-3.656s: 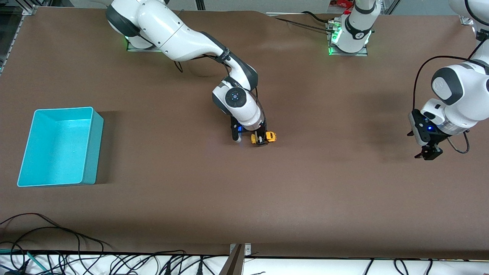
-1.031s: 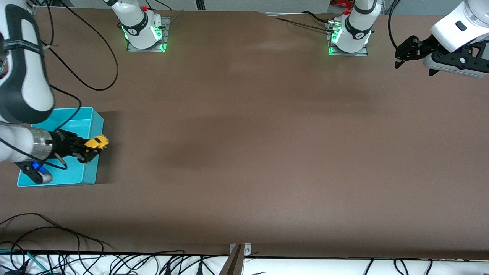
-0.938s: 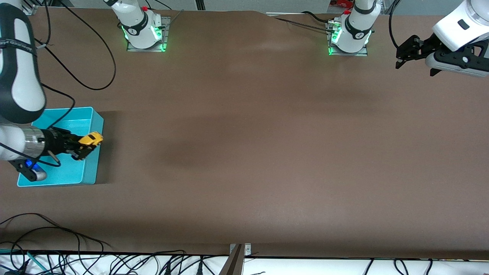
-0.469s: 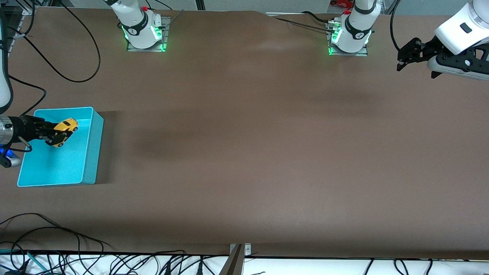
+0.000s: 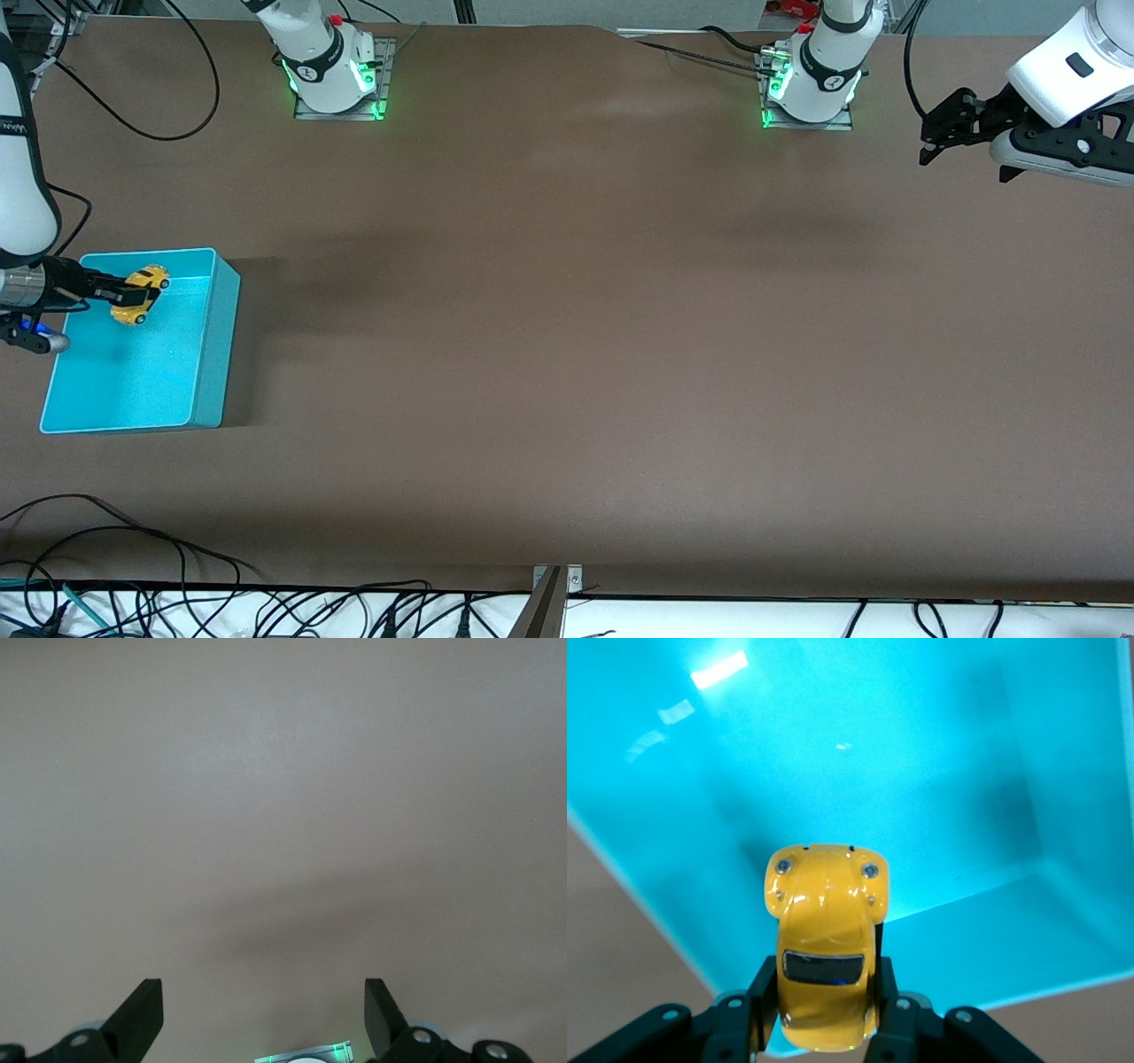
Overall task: Wind up and store yellow beetle car
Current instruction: 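Carry the car over the turquoise bin and lower it inside, then open the right gripper to release the car in the bin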
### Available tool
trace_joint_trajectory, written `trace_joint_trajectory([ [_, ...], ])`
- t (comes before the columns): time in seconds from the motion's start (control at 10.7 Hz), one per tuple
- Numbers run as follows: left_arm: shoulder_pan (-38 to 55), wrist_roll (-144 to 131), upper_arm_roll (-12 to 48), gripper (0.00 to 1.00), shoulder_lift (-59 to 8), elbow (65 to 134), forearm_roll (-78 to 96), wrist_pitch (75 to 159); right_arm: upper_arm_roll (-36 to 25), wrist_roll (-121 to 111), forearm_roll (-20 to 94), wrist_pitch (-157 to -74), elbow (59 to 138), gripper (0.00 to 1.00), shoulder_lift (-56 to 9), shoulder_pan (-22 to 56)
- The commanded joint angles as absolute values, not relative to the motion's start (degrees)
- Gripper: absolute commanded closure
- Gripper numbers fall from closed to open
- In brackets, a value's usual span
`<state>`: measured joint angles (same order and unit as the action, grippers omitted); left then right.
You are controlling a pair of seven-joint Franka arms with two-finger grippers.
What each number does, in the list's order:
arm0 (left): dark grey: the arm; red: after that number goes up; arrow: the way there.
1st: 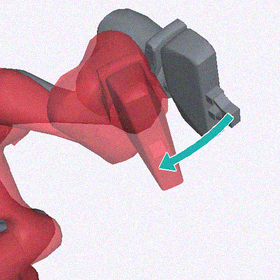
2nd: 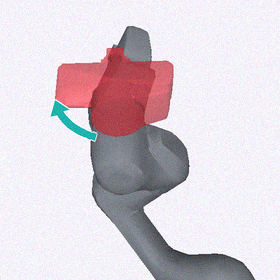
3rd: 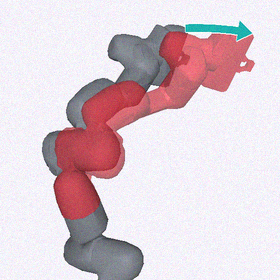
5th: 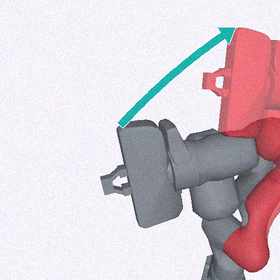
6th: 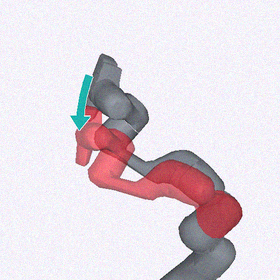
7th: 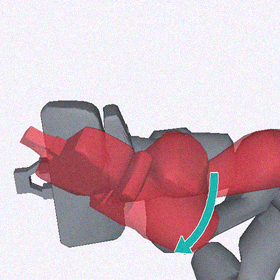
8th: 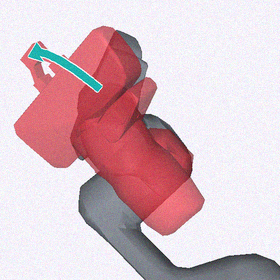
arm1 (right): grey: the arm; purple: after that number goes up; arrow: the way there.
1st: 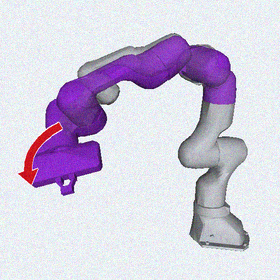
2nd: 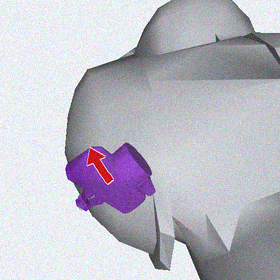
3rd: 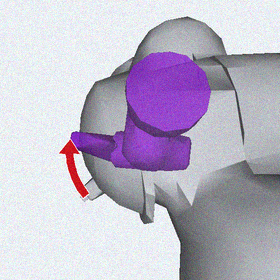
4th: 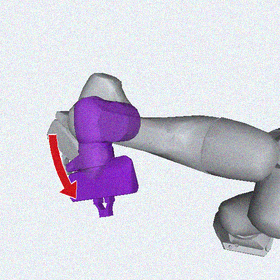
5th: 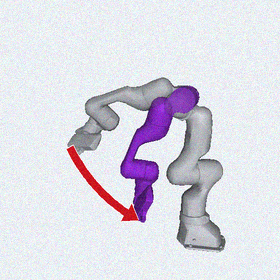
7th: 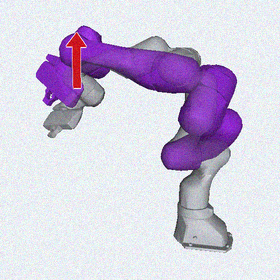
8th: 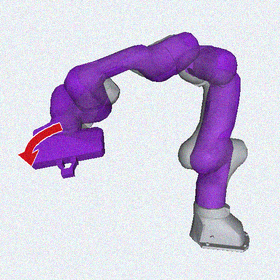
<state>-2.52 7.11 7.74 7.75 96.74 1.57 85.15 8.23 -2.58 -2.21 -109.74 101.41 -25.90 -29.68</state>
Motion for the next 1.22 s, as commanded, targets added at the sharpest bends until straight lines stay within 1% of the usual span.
trace_joint_trajectory([
  [0.0,-2.7,6.8,8.1,0.00,6.7,94.6,0.4,83.7,7.8,-7.9,-2.6,-118.4,105.9,0.78,-27.7,-32.2],
  [0.09,-2.7,6.8,8.1,0.00,6.7,94.6,0.4,83.7,7.8,-7.9,-2.6,-121.1,106.6,0.75,-29.2,-32.3],
  [0.19,-2.7,6.8,8.1,0.00,6.7,94.6,0.4,83.7,7.8,-7.9,-2.6,-122.7,107.7,0.75,-29.4,-32.4],
  [0.28,-2.7,6.8,8.1,0.00,6.7,94.6,0.4,83.7,7.8,-7.9,-2.6,-122.9,108.2,0.64,-29.4,-32.4],
  [0.38,-2.7,6.8,8.1,0.00,6.7,94.6,0.4,83.7,7.8,-7.3,-2.5,-123.0,108.7,0.49,-30.0,-32.7],
  [0.47,-2.7,6.8,8.1,0.00,6.7,94.6,0.4,83.7,7.6,-7.4,-2.6,-123.8,109.0,0.10,-30.3,-33.1],
  [0.56,-2.6,6.8,8.1,0.00,6.7,94.7,0.4,83.7,7.5,-7.2,-2.7,-123.5,109.0,0.00,-29.5,-33.1],
  [0.75,-2.7,6.8,8.1,0.00,6.7,94.7,0.4,83.7,7.6,-7.3,-2.7,-123.1,108.8,0.00,-26.4,-32.8],
  [0.94,-2.7,6.8,8.1,0.00,6.7,94.7,0.4,83.7,7.6,-7.6,-2.7,-122.9,108.7,0.00,-20.9,-31.4],
  [1.12,-2.7,6.8,8.1,0.00,6.7,94.7,0.4,83.7,7.4,-7.4,-2.7,-120.0,108.5,0.00,-14.4,-26.5],
])
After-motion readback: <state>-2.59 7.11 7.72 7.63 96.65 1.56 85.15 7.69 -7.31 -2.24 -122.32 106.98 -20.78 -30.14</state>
